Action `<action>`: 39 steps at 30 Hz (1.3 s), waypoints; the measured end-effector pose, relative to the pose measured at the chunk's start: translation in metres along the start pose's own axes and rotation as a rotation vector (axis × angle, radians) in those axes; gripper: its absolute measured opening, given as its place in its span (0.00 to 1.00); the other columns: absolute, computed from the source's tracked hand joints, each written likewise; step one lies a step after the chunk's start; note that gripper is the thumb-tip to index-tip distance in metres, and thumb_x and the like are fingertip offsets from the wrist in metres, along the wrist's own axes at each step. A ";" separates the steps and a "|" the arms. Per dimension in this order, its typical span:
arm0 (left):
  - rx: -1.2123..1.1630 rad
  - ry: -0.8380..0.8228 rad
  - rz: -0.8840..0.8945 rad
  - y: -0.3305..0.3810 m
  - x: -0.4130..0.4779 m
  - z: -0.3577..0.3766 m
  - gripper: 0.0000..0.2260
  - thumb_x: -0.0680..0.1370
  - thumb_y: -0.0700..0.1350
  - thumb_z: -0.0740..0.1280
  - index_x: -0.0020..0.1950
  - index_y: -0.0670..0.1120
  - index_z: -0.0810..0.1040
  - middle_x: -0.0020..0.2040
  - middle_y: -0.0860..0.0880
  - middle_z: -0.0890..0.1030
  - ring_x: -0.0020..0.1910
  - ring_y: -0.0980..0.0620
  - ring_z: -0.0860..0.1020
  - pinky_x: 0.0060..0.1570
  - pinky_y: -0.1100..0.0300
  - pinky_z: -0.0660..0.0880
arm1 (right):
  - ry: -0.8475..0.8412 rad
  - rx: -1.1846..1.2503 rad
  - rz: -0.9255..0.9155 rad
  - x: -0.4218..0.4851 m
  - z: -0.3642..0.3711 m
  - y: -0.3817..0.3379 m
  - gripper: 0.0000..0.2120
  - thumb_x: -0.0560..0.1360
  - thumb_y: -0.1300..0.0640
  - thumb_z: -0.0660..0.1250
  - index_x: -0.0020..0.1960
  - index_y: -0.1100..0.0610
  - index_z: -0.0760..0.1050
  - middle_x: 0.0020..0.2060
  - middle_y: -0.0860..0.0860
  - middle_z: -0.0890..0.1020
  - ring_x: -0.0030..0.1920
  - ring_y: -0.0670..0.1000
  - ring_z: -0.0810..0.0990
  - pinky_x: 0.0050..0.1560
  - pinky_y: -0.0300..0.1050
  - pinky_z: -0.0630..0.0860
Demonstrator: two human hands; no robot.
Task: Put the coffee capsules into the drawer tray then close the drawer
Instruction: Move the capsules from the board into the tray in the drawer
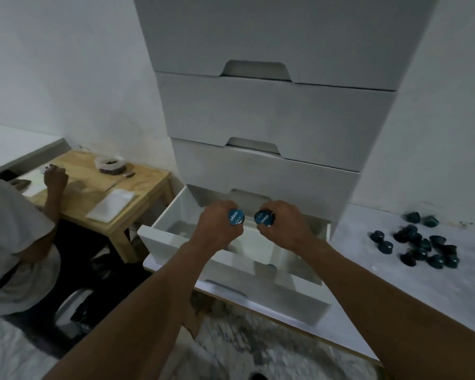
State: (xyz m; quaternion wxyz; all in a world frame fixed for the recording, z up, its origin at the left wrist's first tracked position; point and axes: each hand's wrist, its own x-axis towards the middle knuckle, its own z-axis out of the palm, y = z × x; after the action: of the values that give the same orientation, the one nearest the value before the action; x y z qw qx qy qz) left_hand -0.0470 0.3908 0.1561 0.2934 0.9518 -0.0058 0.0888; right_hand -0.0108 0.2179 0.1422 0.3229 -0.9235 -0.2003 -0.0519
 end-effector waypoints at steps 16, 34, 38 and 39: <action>0.057 -0.476 -0.030 -0.077 0.083 0.032 0.21 0.72 0.44 0.72 0.65 0.46 0.75 0.60 0.49 0.79 0.54 0.53 0.77 0.48 0.68 0.69 | -0.256 0.067 0.208 0.051 0.078 0.052 0.20 0.67 0.62 0.72 0.59 0.58 0.77 0.55 0.55 0.79 0.54 0.53 0.78 0.57 0.46 0.75; 0.001 -0.772 0.147 -0.116 0.118 0.082 0.22 0.66 0.40 0.77 0.59 0.42 0.79 0.55 0.46 0.81 0.50 0.52 0.78 0.52 0.62 0.74 | -0.282 0.054 0.482 0.045 0.115 0.054 0.22 0.66 0.59 0.75 0.59 0.55 0.77 0.57 0.53 0.80 0.57 0.53 0.77 0.60 0.44 0.74; -0.011 -0.779 0.139 -0.117 0.120 0.083 0.17 0.68 0.44 0.74 0.57 0.45 0.81 0.54 0.48 0.81 0.50 0.53 0.79 0.52 0.62 0.75 | -0.255 0.067 0.513 0.045 0.116 0.054 0.18 0.69 0.56 0.73 0.58 0.54 0.78 0.56 0.52 0.81 0.55 0.52 0.79 0.58 0.44 0.75; -0.004 -0.776 0.145 -0.116 0.120 0.083 0.15 0.70 0.44 0.73 0.56 0.45 0.81 0.54 0.48 0.82 0.50 0.53 0.79 0.51 0.63 0.75 | -0.250 0.070 0.522 0.045 0.116 0.054 0.16 0.70 0.57 0.72 0.58 0.54 0.78 0.55 0.52 0.82 0.53 0.52 0.79 0.57 0.44 0.76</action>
State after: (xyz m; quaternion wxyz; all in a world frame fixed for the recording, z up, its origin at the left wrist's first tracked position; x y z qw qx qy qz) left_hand 0.0926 0.4458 0.0447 0.2644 0.9112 -0.1837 -0.2569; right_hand 0.0486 0.2666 0.0303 0.3298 -0.9314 0.0042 0.1540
